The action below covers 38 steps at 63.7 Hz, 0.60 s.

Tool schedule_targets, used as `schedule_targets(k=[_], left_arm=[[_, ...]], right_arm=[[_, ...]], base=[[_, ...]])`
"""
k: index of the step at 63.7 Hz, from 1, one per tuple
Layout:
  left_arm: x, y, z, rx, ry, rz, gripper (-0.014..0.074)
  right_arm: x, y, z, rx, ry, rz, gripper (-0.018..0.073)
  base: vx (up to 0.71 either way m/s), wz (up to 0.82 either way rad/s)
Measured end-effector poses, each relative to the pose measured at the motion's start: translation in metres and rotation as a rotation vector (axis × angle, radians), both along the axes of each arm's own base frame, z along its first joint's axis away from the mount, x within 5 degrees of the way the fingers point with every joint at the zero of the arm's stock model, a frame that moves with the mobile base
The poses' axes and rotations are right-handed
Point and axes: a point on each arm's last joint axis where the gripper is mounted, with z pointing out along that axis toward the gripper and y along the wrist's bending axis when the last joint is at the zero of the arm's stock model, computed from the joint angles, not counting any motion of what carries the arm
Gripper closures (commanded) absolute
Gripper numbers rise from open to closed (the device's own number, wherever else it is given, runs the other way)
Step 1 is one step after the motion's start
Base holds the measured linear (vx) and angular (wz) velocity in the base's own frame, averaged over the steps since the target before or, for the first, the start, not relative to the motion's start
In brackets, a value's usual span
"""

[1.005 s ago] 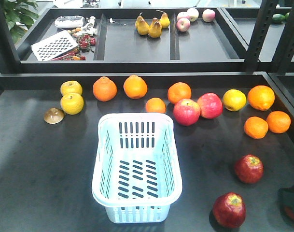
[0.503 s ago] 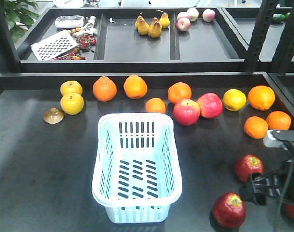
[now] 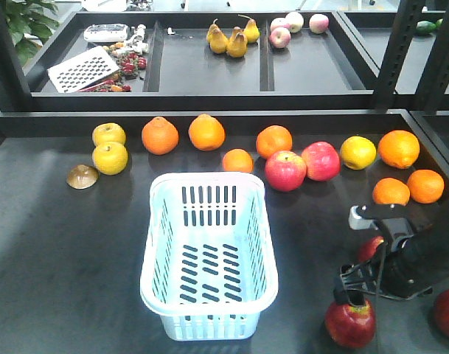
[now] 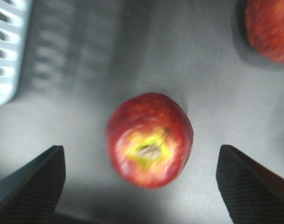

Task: Pick three apples into basket with both arms
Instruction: 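Lower the right gripper onto the red apple nearest the robot and grasp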

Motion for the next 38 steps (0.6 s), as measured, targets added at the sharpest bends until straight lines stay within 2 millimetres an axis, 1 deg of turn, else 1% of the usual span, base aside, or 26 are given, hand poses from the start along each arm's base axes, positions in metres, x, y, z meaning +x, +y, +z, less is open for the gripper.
schedule_targets(k=[16,26,32,38], left_arm=[[0.0,0.0,0.0,0.0,0.0,0.0,0.001],[0.0,0.0,0.0,0.0,0.0,0.0,0.001],[0.0,0.0,0.0,0.0,0.0,0.0,0.001],[0.0,0.0,0.0,0.0,0.0,0.0,0.001]], right_arm=[[0.01,0.001,-0.038,0.008,0.059,-0.058,-0.0049],[0.012,0.001,-0.057,0.002,0.101,-0.073,-0.0026],[0.012,0.001,-0.066,0.003,0.121,-0.088,0.0026],[0.013,0.001,-0.069,0.007,0.13,-0.097,0.012]], base=[[0.0,0.0],[0.0,0.0],[0.0,0.0],[0.0,0.0]])
